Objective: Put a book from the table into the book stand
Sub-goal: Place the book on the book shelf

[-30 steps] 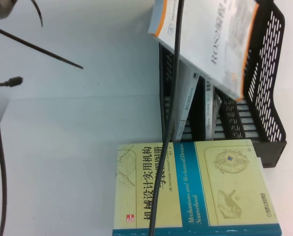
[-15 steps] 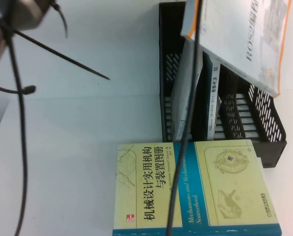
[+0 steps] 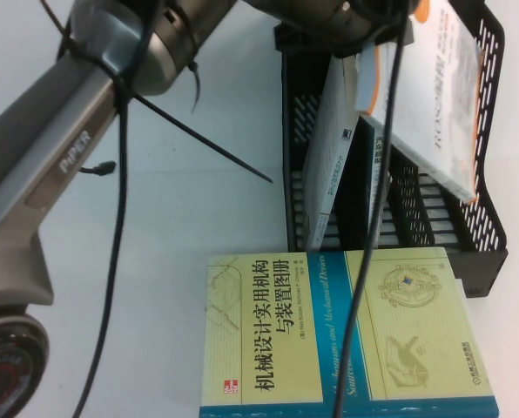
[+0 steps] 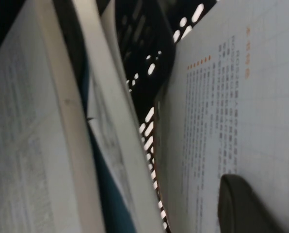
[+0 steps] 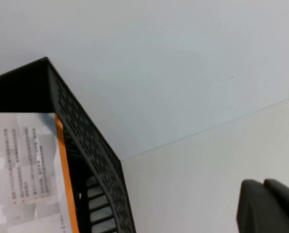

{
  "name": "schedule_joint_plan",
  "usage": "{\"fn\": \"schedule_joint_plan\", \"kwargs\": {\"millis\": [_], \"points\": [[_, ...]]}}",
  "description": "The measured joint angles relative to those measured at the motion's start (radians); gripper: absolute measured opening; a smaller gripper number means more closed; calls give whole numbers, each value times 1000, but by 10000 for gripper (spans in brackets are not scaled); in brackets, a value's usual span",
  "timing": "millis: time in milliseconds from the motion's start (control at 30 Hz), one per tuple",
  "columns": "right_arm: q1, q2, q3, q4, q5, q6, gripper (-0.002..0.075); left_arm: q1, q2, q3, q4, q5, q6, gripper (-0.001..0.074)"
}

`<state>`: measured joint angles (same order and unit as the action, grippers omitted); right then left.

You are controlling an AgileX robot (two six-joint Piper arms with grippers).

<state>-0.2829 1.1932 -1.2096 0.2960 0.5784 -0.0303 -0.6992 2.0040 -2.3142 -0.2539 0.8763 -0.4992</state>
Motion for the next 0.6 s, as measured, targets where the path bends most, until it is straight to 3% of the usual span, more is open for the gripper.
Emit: {"fn": "schedule_joint_plan", "kwargs": {"millis": [300,600], "points": [[0,0,55,13,-2,-15,9,-63,42,0,149,-33,-98,108],[0,0,111,32,-6,-21,9,-72,56,0,158,8,-127,107]]}}
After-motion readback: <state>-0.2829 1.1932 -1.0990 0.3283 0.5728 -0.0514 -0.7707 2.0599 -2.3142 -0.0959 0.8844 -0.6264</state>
